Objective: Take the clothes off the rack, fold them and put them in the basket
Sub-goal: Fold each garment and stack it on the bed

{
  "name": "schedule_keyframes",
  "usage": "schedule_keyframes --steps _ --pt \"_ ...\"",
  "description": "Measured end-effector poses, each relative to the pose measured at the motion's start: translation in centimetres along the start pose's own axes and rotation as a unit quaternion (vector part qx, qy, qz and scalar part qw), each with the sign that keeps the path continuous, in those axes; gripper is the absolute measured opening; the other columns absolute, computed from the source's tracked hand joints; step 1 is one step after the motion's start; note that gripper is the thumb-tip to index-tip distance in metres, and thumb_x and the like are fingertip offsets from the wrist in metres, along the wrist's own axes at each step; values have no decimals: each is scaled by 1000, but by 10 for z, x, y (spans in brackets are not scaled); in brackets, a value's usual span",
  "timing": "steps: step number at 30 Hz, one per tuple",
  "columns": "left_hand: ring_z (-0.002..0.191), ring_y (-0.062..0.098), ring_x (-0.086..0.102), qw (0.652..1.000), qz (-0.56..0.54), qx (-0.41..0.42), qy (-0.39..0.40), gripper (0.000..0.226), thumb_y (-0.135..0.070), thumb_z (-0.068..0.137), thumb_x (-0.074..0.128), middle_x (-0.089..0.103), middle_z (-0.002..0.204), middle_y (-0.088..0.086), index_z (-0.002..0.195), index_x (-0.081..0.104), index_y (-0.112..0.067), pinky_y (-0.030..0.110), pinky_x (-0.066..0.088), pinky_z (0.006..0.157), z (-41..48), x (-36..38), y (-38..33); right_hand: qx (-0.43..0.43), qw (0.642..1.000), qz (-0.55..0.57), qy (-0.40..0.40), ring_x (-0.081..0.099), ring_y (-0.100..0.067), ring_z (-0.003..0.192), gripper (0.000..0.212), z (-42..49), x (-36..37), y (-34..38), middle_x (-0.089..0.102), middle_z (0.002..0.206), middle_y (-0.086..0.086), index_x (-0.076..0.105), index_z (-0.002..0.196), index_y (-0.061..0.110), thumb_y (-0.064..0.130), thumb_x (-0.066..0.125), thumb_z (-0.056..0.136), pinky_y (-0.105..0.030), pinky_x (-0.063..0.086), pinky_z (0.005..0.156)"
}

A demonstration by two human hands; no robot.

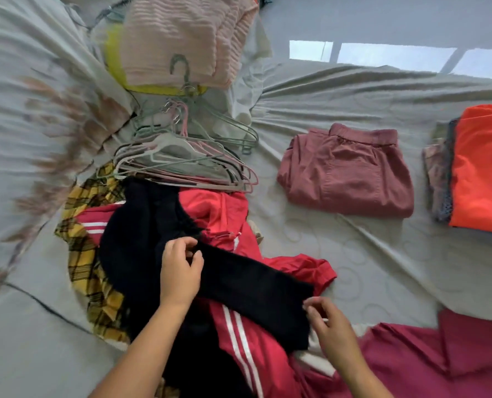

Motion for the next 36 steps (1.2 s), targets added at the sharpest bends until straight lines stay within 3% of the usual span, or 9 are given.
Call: schedule_keyframes --steps 4,9,11,14,18,22,25,29,36 --pt "108 28 48 996 94 -4 -11 55 -29 76 75 50 117 11 121 52 -7 41 41 94 44 -51 39 -81 997 14 -6 54 4 89 33 16 69 74 56 107 11 54 107 27 0 58 87 -2 39 77" --pt "126 21 43 956 18 -94 278 56 -39 82 67 40 139 6 130 51 -14 28 34 105 28 -19 81 -89 993 56 48 54 6 90 23 19 132 130 48 113 12 55 105 30 13 59 90 -9 43 78" --pt "132 20 35 967 55 -27 248 48 -33 89 60 33 146 5 130 53 -10 28 30 109 16 -11 73 -39 988 130 76 57 1 97 15 13 143 141 50 116 11 57 104 32 25 58 90 -20 49 83" --pt "135 13 29 977 40 79 192 41 -24 94 52 34 147 -1 131 50 -8 18 22 109 -1 -11 41 31 954 251 160 58 -11 113 57 1 151 145 59 123 5 54 125 22 49 68 77 -32 48 97" --pt "129 3 41 956 -122 76 257 47 -12 91 56 46 138 -6 136 45 -20 19 30 110 -30 -9 10 17 955 268 122 63 -19 108 41 -14 124 153 68 112 -6 59 120 14 23 70 81 -35 47 98" --pt "122 -13 42 903 -257 69 337 44 4 90 47 41 139 -14 119 59 -27 10 36 99 -55 -15 -18 12 956 281 86 66 -25 102 48 -37 83 159 70 105 -12 68 106 14 37 77 64 -40 48 94" --pt "126 -7 42 876 -311 70 361 48 9 89 39 45 138 -9 112 64 -25 14 39 99 -77 -30 -47 -1 972 235 17 68 -23 90 18 -60 45 174 71 97 -14 67 100 9 3 60 84 -34 51 83" --pt "95 2 64 878 -363 46 309 29 12 91 41 61 117 5 107 58 -6 21 53 71 -73 -66 -82 -48 988 144 -25 67 -12 76 28 -88 -14 223 73 78 0 67 93 10 -8 47 87 -21 52 67" --pt "57 5 60 904 -190 61 377 35 -5 95 47 52 129 12 129 38 -10 16 39 35 -66 -86 -136 -99 986 125 41 61 -15 59 23 -135 -111 321 64 64 -3 62 74 9 -4 47 86 -24 49 58"
Point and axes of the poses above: each hand's wrist, its own z-axis towards the middle knuckle, its own x-axis out of the palm, y = z × x, the point moved 5 cm from there along z, towards the middle knuckle
